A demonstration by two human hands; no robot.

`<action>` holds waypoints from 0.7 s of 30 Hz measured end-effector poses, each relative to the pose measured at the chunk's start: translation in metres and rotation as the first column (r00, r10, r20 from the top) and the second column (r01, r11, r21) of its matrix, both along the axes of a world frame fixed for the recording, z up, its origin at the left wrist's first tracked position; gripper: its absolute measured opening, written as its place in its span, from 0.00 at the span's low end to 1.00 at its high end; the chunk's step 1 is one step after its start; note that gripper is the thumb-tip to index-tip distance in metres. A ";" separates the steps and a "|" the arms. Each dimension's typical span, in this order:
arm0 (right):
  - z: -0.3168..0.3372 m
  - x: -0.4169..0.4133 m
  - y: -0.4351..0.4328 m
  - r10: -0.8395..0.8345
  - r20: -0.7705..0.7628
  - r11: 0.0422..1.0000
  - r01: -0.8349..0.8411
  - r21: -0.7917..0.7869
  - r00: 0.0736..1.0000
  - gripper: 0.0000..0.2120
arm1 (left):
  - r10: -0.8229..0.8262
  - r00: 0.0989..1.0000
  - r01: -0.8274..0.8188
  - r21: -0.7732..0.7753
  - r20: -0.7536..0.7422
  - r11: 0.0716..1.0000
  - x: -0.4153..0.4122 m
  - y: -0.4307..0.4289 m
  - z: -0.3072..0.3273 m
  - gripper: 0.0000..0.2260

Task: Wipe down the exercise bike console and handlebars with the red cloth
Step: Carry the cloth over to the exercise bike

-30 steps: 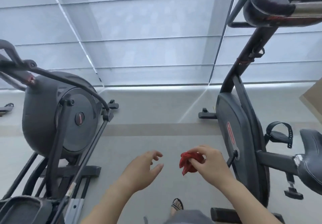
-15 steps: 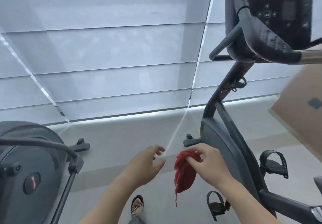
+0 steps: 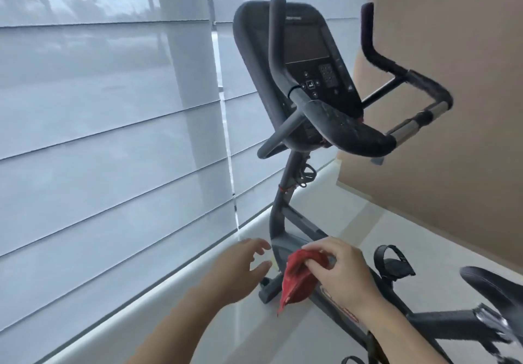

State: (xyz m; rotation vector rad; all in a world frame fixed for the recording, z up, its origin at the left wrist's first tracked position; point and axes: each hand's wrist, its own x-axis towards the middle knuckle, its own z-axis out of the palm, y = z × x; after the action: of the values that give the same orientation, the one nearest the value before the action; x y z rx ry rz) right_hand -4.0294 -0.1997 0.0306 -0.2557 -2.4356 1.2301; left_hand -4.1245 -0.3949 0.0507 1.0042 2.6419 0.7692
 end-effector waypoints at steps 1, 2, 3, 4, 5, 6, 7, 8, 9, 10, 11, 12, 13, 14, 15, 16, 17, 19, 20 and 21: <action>0.005 0.000 0.004 -0.027 -0.009 1.000 0.027 0.001 1.000 0.11 | -0.035 0.999 0.035 0.010 -0.008 0.999 -0.007 0.007 0.005 0.13; 0.010 0.001 0.010 -0.057 -0.016 0.998 0.057 -0.003 0.998 0.11 | -0.071 0.997 0.071 0.022 -0.017 0.997 -0.014 0.016 0.009 0.13; 0.015 0.003 0.015 -0.088 -0.018 0.996 0.088 -0.009 0.996 0.11 | -0.105 0.994 0.105 0.036 -0.024 0.994 -0.019 0.025 0.014 0.13; 0.021 0.005 0.021 -0.119 -0.022 0.993 0.119 -0.014 0.993 0.12 | -0.137 0.990 0.138 0.046 -0.032 0.989 -0.024 0.035 0.018 0.13; 0.026 0.007 0.027 -0.148 -0.023 0.989 0.148 -0.013 0.989 0.12 | -0.167 0.985 0.169 0.048 -0.040 0.985 -0.028 0.044 0.023 0.13; 0.031 0.009 0.032 -0.172 -0.019 0.985 0.171 -0.006 0.985 0.12 | -0.192 0.980 0.194 0.047 -0.046 0.980 -0.031 0.052 0.028 0.14; 0.035 0.011 0.036 -0.190 -0.013 0.982 0.190 -0.002 0.982 0.11 | -0.214 0.976 0.216 0.051 -0.049 0.975 -0.034 0.059 0.032 0.14; 0.038 0.013 0.040 -0.206 -0.009 0.979 0.206 -0.004 0.978 0.11 | -0.235 0.971 0.238 0.062 -0.051 0.969 -0.036 0.065 0.035 0.13; 0.042 0.014 0.043 -0.221 -0.011 0.975 0.221 0.002 0.975 0.11 | -0.257 0.965 0.261 0.073 -0.053 0.963 -0.039 0.069 0.037 0.13; 0.045 0.015 0.045 -0.233 -0.017 0.972 0.233 0.016 0.972 0.12 | -0.279 0.958 0.283 0.080 -0.059 0.956 -0.041 0.072 0.039 0.13; 0.048 0.015 0.046 -0.242 -0.025 0.970 0.242 0.033 0.970 0.12 | -0.297 0.953 0.302 0.083 -0.066 0.950 -0.044 0.074 0.041 0.13; 0.053 0.013 0.046 -0.247 -0.033 0.968 0.248 0.045 0.969 0.13 | -0.308 0.949 0.314 0.089 -0.071 0.945 -0.047 0.074 0.043 0.13; 0.058 0.010 0.045 -0.247 -0.040 0.967 0.249 0.053 0.968 0.13 | -0.312 0.947 0.318 0.099 -0.075 0.943 -0.051 0.074 0.046 0.13; 0.063 0.007 0.044 -0.246 -0.044 0.967 0.249 0.060 0.968 0.13 | -0.310 0.947 0.318 0.113 -0.077 0.941 -0.055 0.072 0.049 0.13; 0.069 0.002 0.043 -0.244 -0.047 0.966 0.247 0.069 0.969 0.12 | -0.306 0.949 0.314 0.128 -0.080 0.941 -0.059 0.070 0.053 0.13; 0.076 -0.003 0.041 -0.239 -0.051 0.967 0.243 0.080 0.970 0.12 | -0.299 0.951 0.308 0.142 -0.082 0.941 -0.064 0.066 0.058 0.13; 0.084 -0.010 0.039 -0.231 -0.062 0.968 0.236 0.089 0.971 0.11 | -0.291 0.953 0.301 0.154 -0.083 0.941 -0.069 0.062 0.064 0.13; 0.102 -0.025 0.032 -0.218 -0.110 0.971 0.226 0.075 0.970 0.10 | -0.272 0.957 0.286 0.175 -0.097 0.942 -0.082 0.052 0.078 0.12; 0.111 -0.034 0.027 -0.218 -0.140 0.973 0.227 0.053 0.966 0.11 | -0.263 0.959 0.279 0.191 -0.106 0.941 -0.089 0.047 0.086 0.12; 0.121 -0.042 0.022 -0.219 -0.167 0.973 0.227 0.031 0.961 0.11 | -0.253 0.961 0.272 0.212 -0.112 0.939 -0.096 0.042 0.093 0.12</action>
State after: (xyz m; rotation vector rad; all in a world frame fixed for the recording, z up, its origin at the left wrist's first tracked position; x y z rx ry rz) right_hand -4.0717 -0.1776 0.1515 -0.3879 -2.2252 1.0481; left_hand -4.2202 -0.3526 0.1434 1.4442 2.4514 0.9982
